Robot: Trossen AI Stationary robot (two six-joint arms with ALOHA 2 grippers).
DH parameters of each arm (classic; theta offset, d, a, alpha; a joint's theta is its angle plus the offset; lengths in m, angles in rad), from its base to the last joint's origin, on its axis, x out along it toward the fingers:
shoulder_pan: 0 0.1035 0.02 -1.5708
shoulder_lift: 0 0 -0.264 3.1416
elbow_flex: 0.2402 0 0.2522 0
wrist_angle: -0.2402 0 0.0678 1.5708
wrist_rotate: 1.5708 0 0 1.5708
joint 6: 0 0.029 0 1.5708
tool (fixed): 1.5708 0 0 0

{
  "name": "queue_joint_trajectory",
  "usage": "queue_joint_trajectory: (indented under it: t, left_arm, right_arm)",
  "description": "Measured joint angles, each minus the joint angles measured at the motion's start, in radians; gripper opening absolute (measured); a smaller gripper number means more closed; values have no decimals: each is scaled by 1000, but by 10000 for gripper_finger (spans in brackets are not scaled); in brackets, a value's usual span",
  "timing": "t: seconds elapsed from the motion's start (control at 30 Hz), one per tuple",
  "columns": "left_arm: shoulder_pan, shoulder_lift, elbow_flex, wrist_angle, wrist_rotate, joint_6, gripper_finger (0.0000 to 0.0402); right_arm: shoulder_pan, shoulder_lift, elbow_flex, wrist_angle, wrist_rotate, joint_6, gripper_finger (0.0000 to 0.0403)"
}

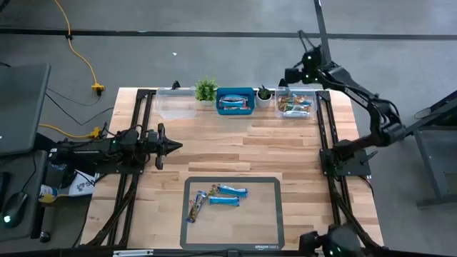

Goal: Pick and place Granola Bars by type
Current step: Put the blue granola bar into the left transparent bin

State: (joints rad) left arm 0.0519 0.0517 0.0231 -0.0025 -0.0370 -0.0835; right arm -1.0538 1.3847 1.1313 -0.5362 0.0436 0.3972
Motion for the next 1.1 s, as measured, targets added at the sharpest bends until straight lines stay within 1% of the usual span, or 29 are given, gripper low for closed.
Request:
queue_joint_trajectory:
  t: [0.13, 0.3, 0.37, 0.47, 0.67, 0.93, 1.0, 1.1]
  left_arm:
    - [0, 0, 0, 0, 0, 0, 1]
    - [0, 0, 0, 0, 0, 0, 1]
    - [0, 0, 0, 0, 0, 0, 1]
    - [0, 0, 0, 0, 0, 0, 1]
    - [0, 0, 0, 0, 0, 0, 1]
    - [0, 0, 0, 0, 0, 0, 1]
    - [0, 0, 0, 0, 0, 0, 1]
    - [0, 0, 0, 0, 0, 0, 1]
  right_arm:
    - [69, -92, 0, 144, -64, -84, 185]
    - [190, -183, 0, 276, -157, -158, 185]
    - [243, -208, 0, 316, -186, -160, 185]
    - [326, -235, 0, 364, -202, -139, 185]
    - [517, -241, 0, 452, -241, -86, 185]
    - [817, -239, 0, 444, -226, -75, 185]
    - [894, -236, 0, 444, -198, -58, 185]
    - [1012, -216, 0, 443, -123, -55, 185]
